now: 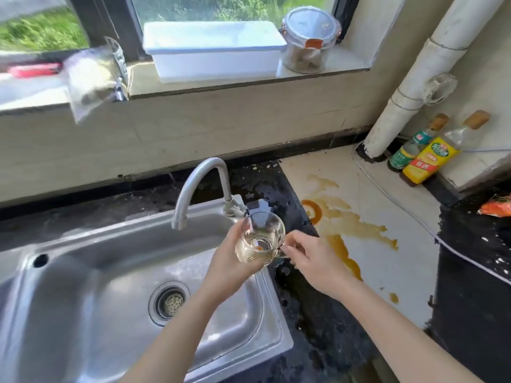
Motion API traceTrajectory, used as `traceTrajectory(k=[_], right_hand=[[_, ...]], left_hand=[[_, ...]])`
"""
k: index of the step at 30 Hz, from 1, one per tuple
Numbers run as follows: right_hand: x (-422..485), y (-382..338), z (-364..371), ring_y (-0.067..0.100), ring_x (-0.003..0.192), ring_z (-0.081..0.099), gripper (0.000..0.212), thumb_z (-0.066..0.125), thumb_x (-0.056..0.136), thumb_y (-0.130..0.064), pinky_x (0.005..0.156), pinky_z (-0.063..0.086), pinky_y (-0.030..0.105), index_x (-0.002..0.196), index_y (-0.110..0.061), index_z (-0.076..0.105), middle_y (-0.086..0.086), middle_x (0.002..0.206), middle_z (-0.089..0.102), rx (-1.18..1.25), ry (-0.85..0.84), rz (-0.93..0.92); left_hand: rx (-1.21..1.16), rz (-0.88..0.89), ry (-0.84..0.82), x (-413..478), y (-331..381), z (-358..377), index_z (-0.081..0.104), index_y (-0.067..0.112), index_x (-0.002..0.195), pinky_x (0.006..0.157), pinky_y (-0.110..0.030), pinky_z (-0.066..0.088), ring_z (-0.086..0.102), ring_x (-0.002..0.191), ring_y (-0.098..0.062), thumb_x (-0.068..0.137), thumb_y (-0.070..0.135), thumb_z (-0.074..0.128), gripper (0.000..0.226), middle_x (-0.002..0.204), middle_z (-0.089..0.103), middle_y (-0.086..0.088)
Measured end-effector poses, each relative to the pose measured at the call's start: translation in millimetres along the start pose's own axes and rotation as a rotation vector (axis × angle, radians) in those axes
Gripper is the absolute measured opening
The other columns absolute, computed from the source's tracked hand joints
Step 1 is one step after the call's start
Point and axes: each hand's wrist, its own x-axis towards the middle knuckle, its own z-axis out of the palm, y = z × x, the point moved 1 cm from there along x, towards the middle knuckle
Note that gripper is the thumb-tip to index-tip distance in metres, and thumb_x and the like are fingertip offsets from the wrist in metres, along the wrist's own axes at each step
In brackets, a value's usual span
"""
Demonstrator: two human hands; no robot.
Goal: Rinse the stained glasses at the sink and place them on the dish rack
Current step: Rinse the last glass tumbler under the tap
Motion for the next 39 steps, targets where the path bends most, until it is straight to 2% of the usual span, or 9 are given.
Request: traceTrajectory(k=[3,8,11,14,17,20,24,32,39], right_hand=[[-7,-25,32,0.017,0.072,0.06,0.014,0.054,0.096,-0.029,0.069,0.051,0.035,0.091,-0.017,0.061,-0.003,0.075,0.063,0.036,-0.098,-0.025],[-3,-44,77,0.007,0.07,0.058,0.01,0.059,0.093,-0.025,0.072,0.05,0.033,0.092,-0.017,0.065,-0.013,0.073,0.06,0.027,-0.219,-0.026],[12,-50,85,0.005,0.077,0.064,0.019,0.061,0.089,-0.028,0.076,0.055,0.027,0.105,-0.02,0.07,-0.011,0.085,0.067,0.034,-0.325,0.04],[42,-51,77,0.01,0.083,0.066,0.032,0.06,0.086,-0.032,0.081,0.057,0.034,0.115,-0.019,0.067,-0.005,0.097,0.069,-0.004,-0.171,0.113],[83,-52,71,0.024,0.097,0.062,0.032,0.055,0.091,-0.025,0.084,0.053,0.043,0.12,-0.011,0.059,0.005,0.108,0.066,-0.226,0.119,0.122],[119,-53,77,0.029,0.111,0.056,0.039,0.052,0.095,-0.03,0.086,0.05,0.042,0.127,-0.009,0.049,0.01,0.126,0.055,-0.453,0.119,0.148],[142,-55,91,0.031,0.101,0.06,0.025,0.049,0.097,-0.027,0.069,0.038,0.033,0.109,-0.007,0.056,0.011,0.109,0.062,-0.684,0.027,0.107],[149,-57,91,0.033,0.096,0.063,0.021,0.043,0.098,-0.009,0.066,0.038,0.034,0.115,-0.006,0.055,0.013,0.106,0.065,-0.976,0.026,-0.021],[147,-55,103,0.029,0.096,0.061,0.024,0.046,0.092,0.001,0.064,0.037,0.031,0.107,-0.01,0.06,0.009,0.102,0.066,-1.0,-0.057,-0.04]], left_hand=[[-0.025,-0.049,-0.025,-22,-24,-37,0.048,0.048,0.126,0.088,-0.007,0.037,0.05,0.113,0.012,0.065,0.029,0.085,0.074,0.119,0.057,0.031],[0.06,-0.142,-0.118,-43,-63,-76,0.052,0.035,0.113,0.081,-0.005,0.037,0.054,0.105,0.006,0.06,0.02,0.087,0.065,0.114,0.057,0.015],[0.087,-0.161,-0.088,-49,-74,-83,0.054,0.029,0.106,0.073,-0.005,0.039,0.057,0.096,0.003,0.061,0.022,0.086,0.056,0.105,0.06,0.013],[0.142,-0.201,-0.003,-51,-79,-85,0.052,0.031,0.103,0.068,-0.002,0.04,0.058,0.095,-0.001,0.063,0.024,0.084,0.051,0.102,0.061,0.017],[0.161,-0.234,0.035,-48,-86,-87,0.05,0.032,0.101,0.07,-0.015,0.045,0.06,0.093,-0.009,0.061,0.024,0.082,0.052,0.1,0.061,0.016],[0.186,-0.264,0.078,-41,-88,-91,0.049,0.032,0.1,0.07,-0.027,0.048,0.06,0.087,-0.012,0.06,0.024,0.082,0.053,0.099,0.06,0.015],[0.222,-0.274,0.122,-32,-87,-96,0.047,0.029,0.1,0.073,-0.032,0.047,0.06,0.087,-0.014,0.059,0.024,0.081,0.053,0.099,0.058,0.015],[0.25,-0.279,0.17,-23,-82,-101,0.045,0.028,0.098,0.073,-0.037,0.047,0.059,0.084,-0.019,0.058,0.026,0.079,0.052,0.093,0.059,0.01],[0.194,-0.307,0.201,-21,-81,-101,0.046,0.028,0.097,0.067,-0.026,0.044,0.058,0.078,-0.011,0.058,0.025,0.081,0.052,0.095,0.057,0.013]])
